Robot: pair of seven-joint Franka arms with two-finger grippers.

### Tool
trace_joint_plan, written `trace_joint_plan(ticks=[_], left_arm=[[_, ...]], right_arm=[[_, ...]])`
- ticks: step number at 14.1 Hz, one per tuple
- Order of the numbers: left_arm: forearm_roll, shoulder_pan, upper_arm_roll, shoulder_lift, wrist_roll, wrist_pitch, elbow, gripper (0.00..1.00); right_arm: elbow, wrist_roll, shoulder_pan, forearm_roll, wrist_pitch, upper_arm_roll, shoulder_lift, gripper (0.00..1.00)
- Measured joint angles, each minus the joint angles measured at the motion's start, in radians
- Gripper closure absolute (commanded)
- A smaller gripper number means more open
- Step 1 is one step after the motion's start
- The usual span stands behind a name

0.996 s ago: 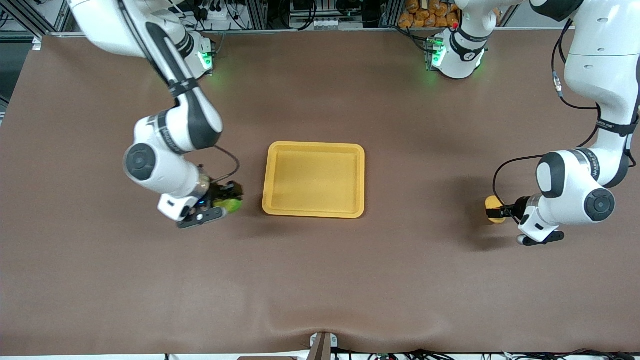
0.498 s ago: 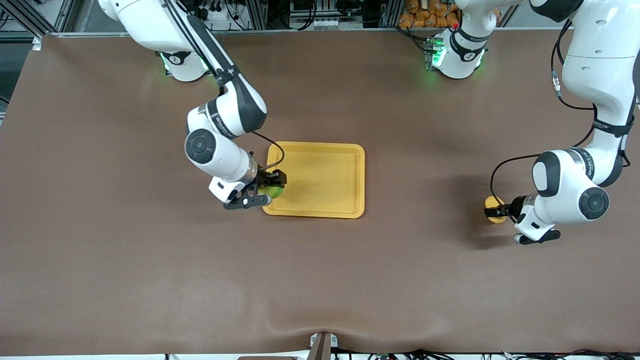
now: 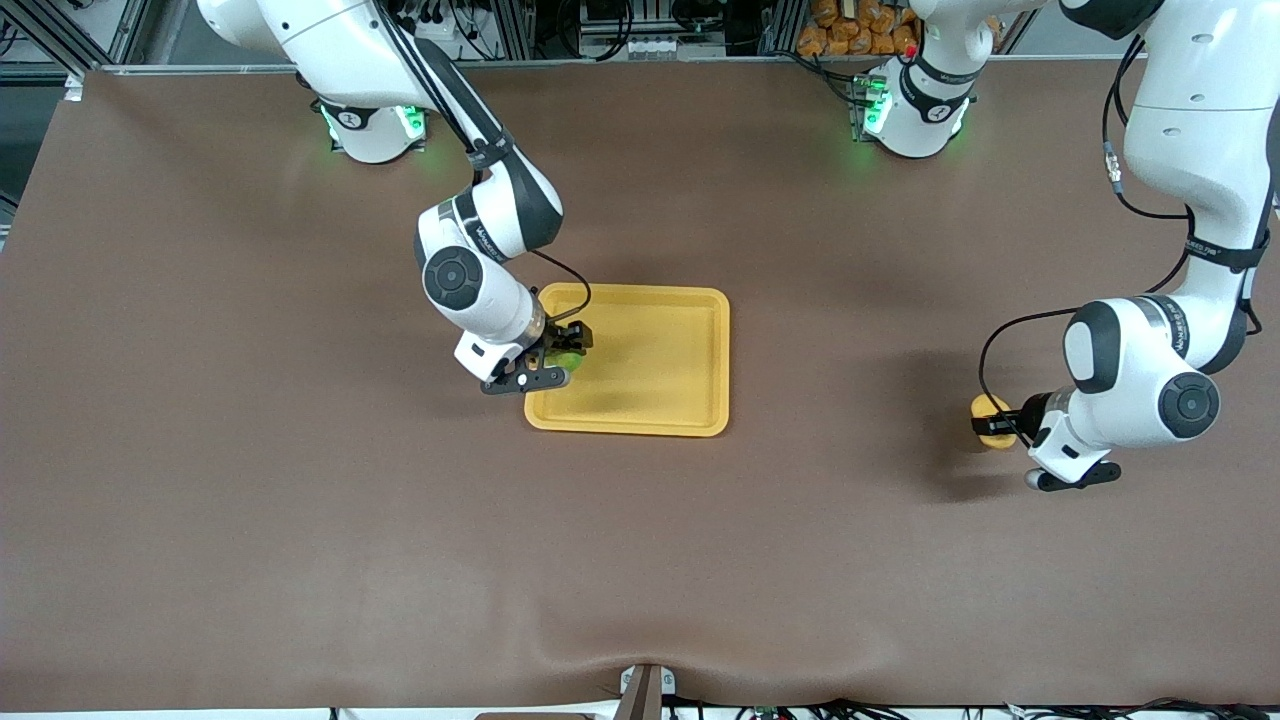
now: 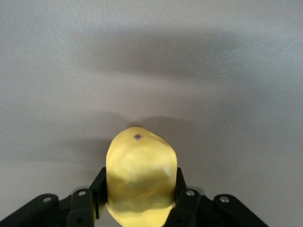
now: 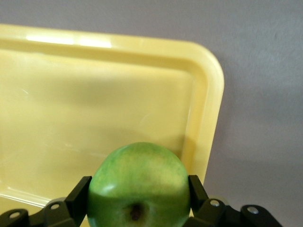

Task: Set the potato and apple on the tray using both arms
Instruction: 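Carry the apple onto the tray with the right gripper and release it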

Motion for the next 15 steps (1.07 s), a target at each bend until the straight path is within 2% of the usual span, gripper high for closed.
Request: trace_joint_plan(ticks=[1, 3, 11, 15], left_arm=[[0.0, 0.0, -0.003, -0.013, 0.0, -0.003, 0.0, 0.76], [0.0, 0.0, -0.019, -0.042, 0.0, -0.019, 0.001, 0.76], [0.0, -0.002, -0.109, -0.103, -0.017, -0.037, 0.001, 0.76], [0.0, -0.003, -0.199, -0.11, -0.164, -0.071, 0.004, 0.76]], right_arm=[[-0.003, 0.0, 0.0, 0.0, 0.0, -0.001, 0.003, 0.23], [-0.004, 0.0, 0.0, 0.0, 0.0, -0.003, 0.011, 0.0], [-0.002, 0.0, 0.003, 0.002, 0.0, -0.008, 0.018, 0.0], [0.021, -0.007, -0.042, 0.002, -0.056, -0.032, -0.027, 0.0]])
